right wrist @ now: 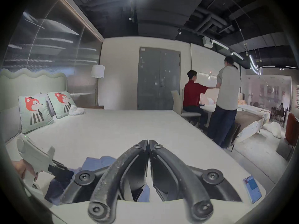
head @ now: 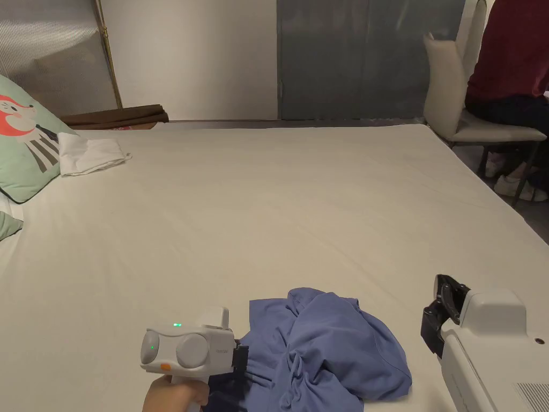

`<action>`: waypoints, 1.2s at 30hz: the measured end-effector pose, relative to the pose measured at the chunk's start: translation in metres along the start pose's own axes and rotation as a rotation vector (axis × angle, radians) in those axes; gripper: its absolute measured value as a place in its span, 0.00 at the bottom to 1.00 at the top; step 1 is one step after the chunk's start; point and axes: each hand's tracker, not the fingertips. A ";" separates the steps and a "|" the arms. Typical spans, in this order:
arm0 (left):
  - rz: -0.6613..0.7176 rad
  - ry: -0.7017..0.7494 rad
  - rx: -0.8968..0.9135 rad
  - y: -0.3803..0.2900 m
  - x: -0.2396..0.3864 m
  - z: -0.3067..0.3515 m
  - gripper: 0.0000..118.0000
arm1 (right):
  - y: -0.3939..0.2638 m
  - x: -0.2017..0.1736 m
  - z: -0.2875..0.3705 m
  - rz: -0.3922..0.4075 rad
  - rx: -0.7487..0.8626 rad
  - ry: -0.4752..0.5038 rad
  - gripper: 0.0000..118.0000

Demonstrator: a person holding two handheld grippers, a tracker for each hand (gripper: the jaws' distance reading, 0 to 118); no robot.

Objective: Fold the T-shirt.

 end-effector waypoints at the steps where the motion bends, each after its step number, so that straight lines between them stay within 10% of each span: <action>1: -0.023 0.014 0.022 0.000 0.002 0.004 0.09 | -0.004 0.001 -0.010 -0.012 -0.056 0.011 0.05; 4: -0.029 -0.012 0.097 0.001 0.001 0.022 0.08 | -0.018 0.004 -0.043 -0.024 -0.253 0.065 0.62; 9: -0.011 -0.069 0.148 0.007 -0.003 0.048 0.08 | -0.052 0.002 -0.103 -0.070 -0.495 0.098 0.84; 16: -0.059 -0.053 0.169 0.002 -0.006 0.053 0.08 | -0.079 -0.014 -0.152 0.031 -0.700 0.118 0.74; 21: -0.051 -0.058 0.174 -0.001 -0.009 0.057 0.08 | -0.091 -0.025 -0.144 0.084 -0.672 0.150 0.38; 23: -0.035 -0.062 0.182 -0.003 -0.011 0.059 0.08 | -0.085 -0.023 -0.138 0.064 -0.665 0.180 0.05; 36: 0.038 0.030 0.386 0.050 -0.056 0.122 0.08 | 0.083 0.018 -0.089 0.104 -0.174 0.075 0.05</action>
